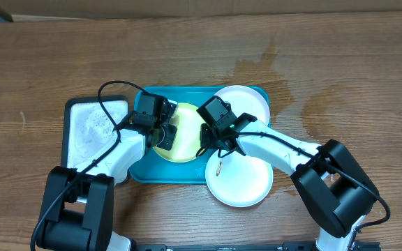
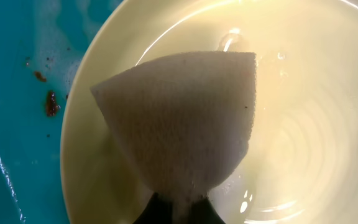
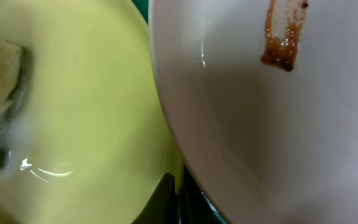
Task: Clean dirty plates on tray and stack at the side
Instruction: 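Scrub the yellow plate surface with the sponge in the left gripper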
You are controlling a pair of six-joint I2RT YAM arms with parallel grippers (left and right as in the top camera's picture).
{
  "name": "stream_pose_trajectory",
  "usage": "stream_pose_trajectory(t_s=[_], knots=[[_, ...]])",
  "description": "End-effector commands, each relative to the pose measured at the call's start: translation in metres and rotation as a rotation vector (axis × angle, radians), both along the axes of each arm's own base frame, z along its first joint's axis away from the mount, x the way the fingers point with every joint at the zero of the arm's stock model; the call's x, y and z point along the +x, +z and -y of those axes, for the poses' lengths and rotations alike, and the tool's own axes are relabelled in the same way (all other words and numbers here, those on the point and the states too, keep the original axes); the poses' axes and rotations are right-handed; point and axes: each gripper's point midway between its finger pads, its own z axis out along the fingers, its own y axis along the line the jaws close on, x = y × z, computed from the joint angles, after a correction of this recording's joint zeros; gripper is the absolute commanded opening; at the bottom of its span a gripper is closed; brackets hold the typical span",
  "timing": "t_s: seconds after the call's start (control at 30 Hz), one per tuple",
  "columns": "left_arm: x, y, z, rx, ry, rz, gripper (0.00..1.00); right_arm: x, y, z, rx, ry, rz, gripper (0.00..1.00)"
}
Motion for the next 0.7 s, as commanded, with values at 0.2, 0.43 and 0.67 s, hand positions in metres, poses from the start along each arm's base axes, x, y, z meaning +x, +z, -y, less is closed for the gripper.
stream_pose_trajectory(t_s=[0.2, 0.43, 0.67], knots=[[-0.005, -0.024, -0.019, 0.086, 0.042, -0.024, 0.04, -0.013, -0.018, 0.005, -0.044, 0.04, -0.05, 0.04], [-0.003, -0.024, -0.018, 0.084, 0.043, -0.014, 0.04, -0.013, -0.018, 0.005, -0.044, 0.042, -0.049, 0.04], [0.007, -0.02, -0.016, 0.073, 0.044, 0.029, 0.04, -0.013, -0.018, 0.005, -0.044, 0.042, -0.048, 0.04]])
